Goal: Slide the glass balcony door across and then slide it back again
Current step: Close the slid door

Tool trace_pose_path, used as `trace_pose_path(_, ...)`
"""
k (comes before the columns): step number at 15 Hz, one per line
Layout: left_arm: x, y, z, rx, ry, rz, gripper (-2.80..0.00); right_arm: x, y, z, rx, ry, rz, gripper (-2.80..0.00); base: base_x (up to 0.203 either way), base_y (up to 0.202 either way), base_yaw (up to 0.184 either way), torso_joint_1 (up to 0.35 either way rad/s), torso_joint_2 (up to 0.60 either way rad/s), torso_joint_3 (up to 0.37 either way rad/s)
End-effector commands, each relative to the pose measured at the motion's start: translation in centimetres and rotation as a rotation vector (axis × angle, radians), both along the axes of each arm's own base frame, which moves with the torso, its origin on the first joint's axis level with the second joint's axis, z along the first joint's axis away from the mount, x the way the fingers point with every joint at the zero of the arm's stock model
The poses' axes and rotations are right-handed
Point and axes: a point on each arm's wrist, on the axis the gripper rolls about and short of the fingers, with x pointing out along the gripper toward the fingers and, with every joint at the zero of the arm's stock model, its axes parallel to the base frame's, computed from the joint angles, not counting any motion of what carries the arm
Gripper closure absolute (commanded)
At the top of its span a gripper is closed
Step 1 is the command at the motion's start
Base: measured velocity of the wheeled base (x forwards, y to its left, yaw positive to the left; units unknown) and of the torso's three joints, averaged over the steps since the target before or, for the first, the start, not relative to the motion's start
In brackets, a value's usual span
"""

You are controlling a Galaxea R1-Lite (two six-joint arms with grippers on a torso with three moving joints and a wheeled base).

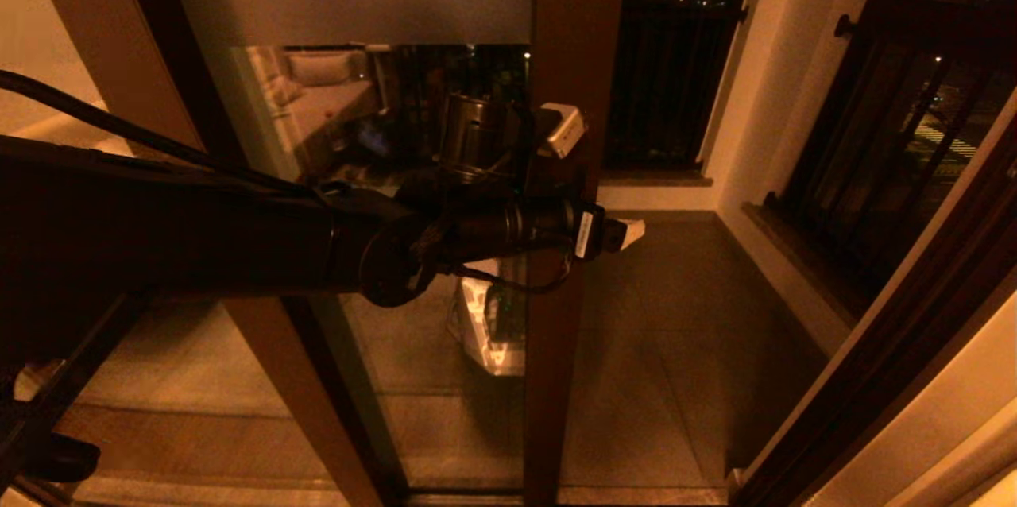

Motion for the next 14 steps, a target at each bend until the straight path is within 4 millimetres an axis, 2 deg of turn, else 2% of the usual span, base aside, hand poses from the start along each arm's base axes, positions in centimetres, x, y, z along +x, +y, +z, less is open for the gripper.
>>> trace_pose_path(1, -2.0, 1.4, 1.5, -0.011, -0.010, -0.003, -2.80, 0.0, 0.0, 0.0, -0.001, 0.002, 0.001, 0.00, 0.000, 0.000, 0.000, 0.000, 0.00, 0.000)
trace_pose_path(4, -6.0, 4.9, 4.2, -0.035, -0.036, -0.002, -2.80, 0.0, 0.0, 0.0, -0.001, 0.002, 0.001, 0.00, 0.000, 0.000, 0.000, 0.000, 0.00, 0.000)
trace_pose_path(7, -11.5, 11.1, 6.7, -0.090, -0.076, 0.038, -2.80, 0.0, 0.0, 0.0, -0.001, 0.002, 0.001, 0.00, 0.000, 0.000, 0.000, 0.000, 0.00, 0.000)
trace_pose_path(8, -13.5, 13.7, 6.9, -0.109, -0.089, 0.070, 0.00, 0.0, 0.0, 0.0, -0.001, 0.002, 0.001, 0.00, 0.000, 0.000, 0.000, 0.000, 0.00, 0.000)
trace_pose_path(10, -17.0, 19.0, 7.5, -0.165, -0.146, 0.178, 0.00, 0.0, 0.0, 0.0, -0.001, 0.002, 0.001, 0.00, 0.000, 0.000, 0.000, 0.000, 0.00, 0.000)
trace_pose_path(12, -20.8, 24.0, 8.0, -0.218, -0.237, 0.364, 0.00, 0.0, 0.0, 0.0, -0.001, 0.002, 0.001, 0.00, 0.000, 0.000, 0.000, 0.000, 0.00, 0.000)
trace_pose_path(14, -24.9, 26.8, 7.3, -0.239, -0.291, 0.509, 0.00, 0.0, 0.0, 0.0, -0.001, 0.002, 0.001, 0.00, 0.000, 0.000, 0.000, 0.000, 0.00, 0.000)
